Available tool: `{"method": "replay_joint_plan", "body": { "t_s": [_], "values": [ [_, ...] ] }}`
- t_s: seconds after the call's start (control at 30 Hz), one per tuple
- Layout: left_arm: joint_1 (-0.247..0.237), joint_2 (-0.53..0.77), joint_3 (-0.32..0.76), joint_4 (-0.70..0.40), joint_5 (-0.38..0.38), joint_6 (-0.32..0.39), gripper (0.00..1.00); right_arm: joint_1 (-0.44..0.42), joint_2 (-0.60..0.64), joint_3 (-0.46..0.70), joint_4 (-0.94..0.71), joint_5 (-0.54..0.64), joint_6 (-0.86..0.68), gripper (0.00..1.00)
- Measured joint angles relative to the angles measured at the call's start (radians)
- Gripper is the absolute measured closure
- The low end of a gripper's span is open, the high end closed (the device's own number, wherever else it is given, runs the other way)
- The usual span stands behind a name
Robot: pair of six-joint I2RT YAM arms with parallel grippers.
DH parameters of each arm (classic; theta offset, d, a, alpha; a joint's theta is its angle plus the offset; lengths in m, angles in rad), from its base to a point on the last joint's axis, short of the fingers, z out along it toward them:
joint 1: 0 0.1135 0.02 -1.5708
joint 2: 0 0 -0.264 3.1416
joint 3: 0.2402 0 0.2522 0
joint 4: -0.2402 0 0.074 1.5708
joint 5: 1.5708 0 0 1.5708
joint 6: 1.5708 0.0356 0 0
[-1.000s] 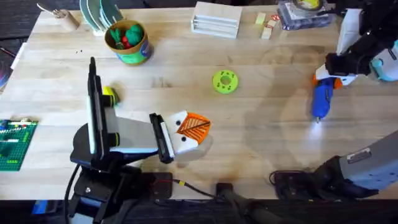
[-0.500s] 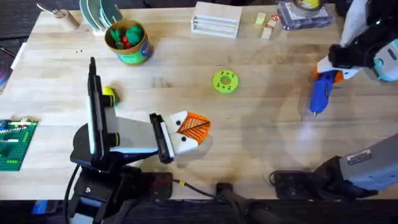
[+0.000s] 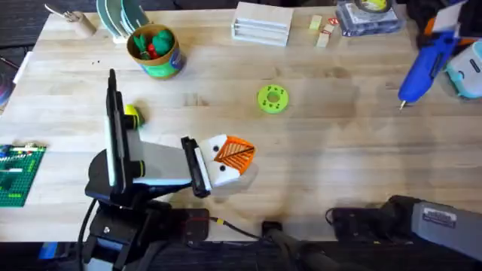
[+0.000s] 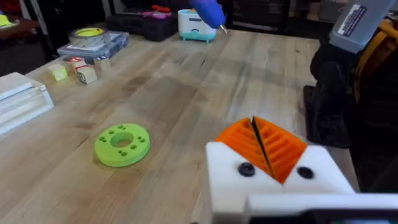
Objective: Pick up the gripper from the table and insert it into the empty holder that is missing its gripper. Then pick up a screw, insert it into the mounting hole, and use the screwdriver to tighten it. Finally, clean up the table by picking up the vegetable and placing it into the bucket.
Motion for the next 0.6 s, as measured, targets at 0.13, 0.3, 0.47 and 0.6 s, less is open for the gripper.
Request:
{"method": "replay_joint_plan", "body": {
  "t_s": [0.13, 0.3, 0.47, 0.6],
  "values": [
    [0.000, 0.000, 0.000, 0.000, 0.000, 0.000, 0.985, 0.051, -0.128, 0.001, 0.005, -0.009, 0.076, 0.976],
    [0.000, 0.000, 0.000, 0.000, 0.000, 0.000, 0.985, 0.076, -0.215, 0.007, -0.039, -0.024, 0.153, 0.976],
    [0.000, 0.000, 0.000, 0.000, 0.000, 0.000, 0.985, 0.131, -0.283, -0.016, 0.023, -0.036, 0.181, 0.976],
    [0.000, 0.000, 0.000, 0.000, 0.000, 0.000, 0.985, 0.212, -0.412, -0.137, 0.172, -0.037, 0.212, 0.976]
  ]
}}
